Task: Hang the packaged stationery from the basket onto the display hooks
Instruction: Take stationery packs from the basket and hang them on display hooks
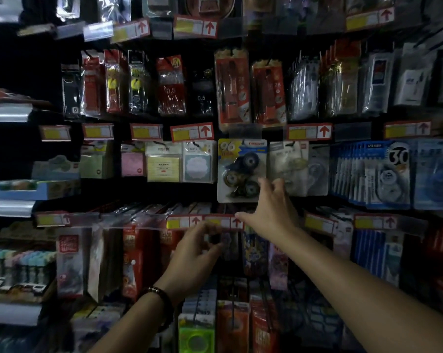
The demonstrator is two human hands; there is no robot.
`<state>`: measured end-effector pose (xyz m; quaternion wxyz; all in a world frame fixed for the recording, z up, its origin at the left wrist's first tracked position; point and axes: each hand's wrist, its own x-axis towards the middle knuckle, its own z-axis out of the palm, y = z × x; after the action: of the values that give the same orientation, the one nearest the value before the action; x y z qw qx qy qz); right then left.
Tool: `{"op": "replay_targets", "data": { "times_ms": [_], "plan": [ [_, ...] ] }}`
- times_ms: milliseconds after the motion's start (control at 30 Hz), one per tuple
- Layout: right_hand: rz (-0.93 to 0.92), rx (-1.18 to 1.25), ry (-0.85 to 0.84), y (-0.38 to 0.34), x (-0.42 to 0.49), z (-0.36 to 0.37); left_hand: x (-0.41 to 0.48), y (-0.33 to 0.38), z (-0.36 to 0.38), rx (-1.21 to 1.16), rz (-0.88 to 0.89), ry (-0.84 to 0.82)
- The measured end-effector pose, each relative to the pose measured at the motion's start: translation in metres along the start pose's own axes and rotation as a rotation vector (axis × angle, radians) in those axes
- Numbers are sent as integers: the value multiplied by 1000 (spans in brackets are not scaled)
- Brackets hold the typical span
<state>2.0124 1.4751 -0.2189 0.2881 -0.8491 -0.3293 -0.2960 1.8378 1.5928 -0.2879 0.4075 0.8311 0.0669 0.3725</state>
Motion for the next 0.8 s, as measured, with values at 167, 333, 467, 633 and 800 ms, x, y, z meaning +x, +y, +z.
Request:
{"op": "replay_targets", "data": {
  "times_ms": [167, 333, 467, 633, 800],
  "plan": [
    [-123, 232, -4, 33, -93, -1, -67, -28, 28, 27, -98, -160],
    [-106, 339, -240, 74, -208, 33, -159, -93, 77, 164, -200, -373],
    [76, 345, -601, 114, -312, 88, -244, -151, 109, 291, -358, -565],
    [344, 323, -949, 170, -442, 153, -331, -217, 133, 333, -578, -716],
    [609, 324, -1110, 192, -545, 208, -372, -274, 178, 402, -693, -856]
  ]
}}
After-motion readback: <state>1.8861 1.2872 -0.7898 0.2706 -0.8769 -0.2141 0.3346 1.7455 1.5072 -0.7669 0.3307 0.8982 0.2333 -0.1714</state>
